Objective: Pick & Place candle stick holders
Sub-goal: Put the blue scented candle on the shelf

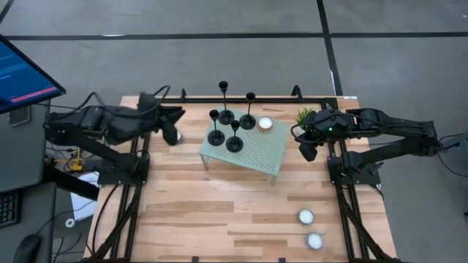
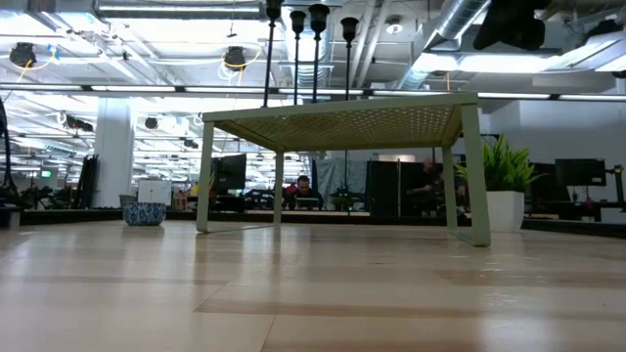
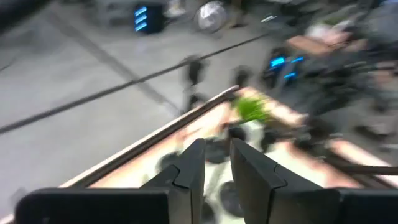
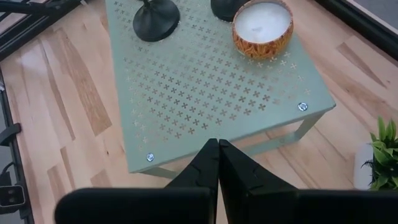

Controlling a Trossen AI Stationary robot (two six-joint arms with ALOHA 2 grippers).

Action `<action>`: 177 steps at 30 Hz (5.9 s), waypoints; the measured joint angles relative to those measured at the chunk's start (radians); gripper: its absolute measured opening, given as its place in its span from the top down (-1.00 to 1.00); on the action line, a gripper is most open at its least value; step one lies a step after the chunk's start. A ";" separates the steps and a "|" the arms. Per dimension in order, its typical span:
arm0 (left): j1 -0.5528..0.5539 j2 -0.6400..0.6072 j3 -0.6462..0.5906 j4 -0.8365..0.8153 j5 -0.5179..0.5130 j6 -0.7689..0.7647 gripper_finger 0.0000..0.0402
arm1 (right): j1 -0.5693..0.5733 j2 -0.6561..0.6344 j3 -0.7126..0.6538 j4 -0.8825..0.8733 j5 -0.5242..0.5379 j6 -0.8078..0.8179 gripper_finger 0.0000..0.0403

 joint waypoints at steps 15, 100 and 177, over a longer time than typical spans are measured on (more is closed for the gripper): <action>0.681 0.281 0.002 -0.238 0.694 -0.066 0.62 | 0.000 0.000 0.000 -0.021 0.000 0.000 1.00; 0.919 0.348 -0.571 -0.186 0.810 0.733 -0.70 | -0.002 0.114 -0.001 0.003 0.000 -0.105 1.00; 0.969 0.458 -0.604 -0.034 0.795 0.728 -0.70 | -0.109 0.105 0.000 -0.043 -0.187 -0.026 1.00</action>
